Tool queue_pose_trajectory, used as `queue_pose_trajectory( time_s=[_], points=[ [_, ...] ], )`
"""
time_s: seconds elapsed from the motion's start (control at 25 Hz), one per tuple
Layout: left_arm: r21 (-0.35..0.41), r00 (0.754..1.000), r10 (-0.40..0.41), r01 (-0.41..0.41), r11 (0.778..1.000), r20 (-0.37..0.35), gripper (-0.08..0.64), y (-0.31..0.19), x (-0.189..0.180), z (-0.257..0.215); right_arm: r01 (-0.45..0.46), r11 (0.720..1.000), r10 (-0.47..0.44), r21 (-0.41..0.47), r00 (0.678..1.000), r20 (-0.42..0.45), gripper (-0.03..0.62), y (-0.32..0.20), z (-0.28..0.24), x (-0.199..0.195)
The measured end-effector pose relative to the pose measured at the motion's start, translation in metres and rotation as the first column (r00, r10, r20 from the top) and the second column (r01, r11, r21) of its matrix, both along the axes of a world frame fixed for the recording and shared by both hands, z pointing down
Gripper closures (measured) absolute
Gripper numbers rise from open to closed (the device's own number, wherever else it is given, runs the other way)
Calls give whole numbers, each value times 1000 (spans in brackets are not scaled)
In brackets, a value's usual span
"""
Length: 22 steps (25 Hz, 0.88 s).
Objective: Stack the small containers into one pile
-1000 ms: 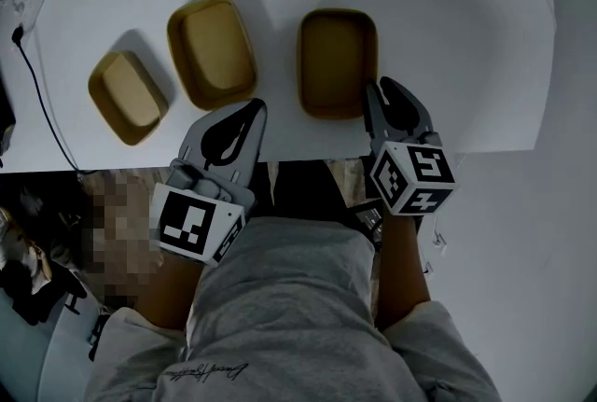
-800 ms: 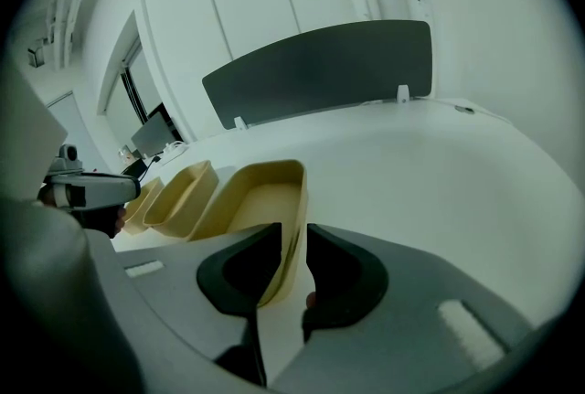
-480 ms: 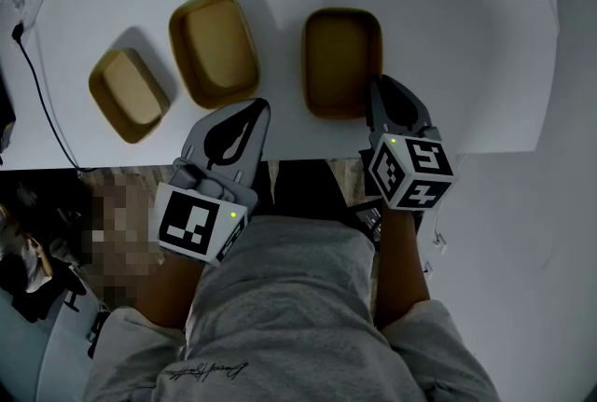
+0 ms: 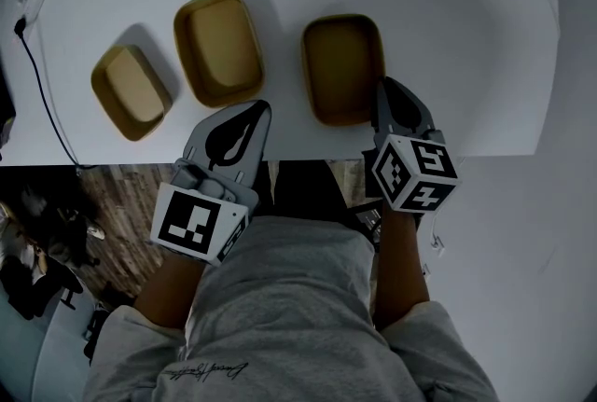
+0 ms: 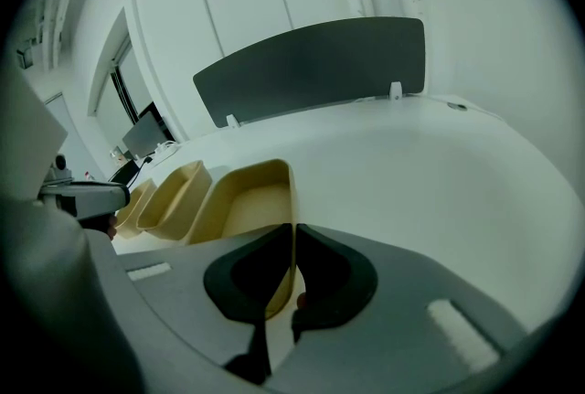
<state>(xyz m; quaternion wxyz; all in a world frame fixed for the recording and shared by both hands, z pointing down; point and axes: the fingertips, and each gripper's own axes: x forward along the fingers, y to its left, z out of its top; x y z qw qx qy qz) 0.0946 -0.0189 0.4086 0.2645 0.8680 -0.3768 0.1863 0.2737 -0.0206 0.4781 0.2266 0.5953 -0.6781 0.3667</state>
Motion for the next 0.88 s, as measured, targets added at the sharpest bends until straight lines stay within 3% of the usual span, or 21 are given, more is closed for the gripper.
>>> queue_pose_trajectory(
  time_s=[0.88],
  points=[
    [29, 999, -41, 42, 999, -25, 558, -1, -26, -19, 2, 998, -4, 59, 1000, 31, 561, -12, -41, -20]
  ],
)
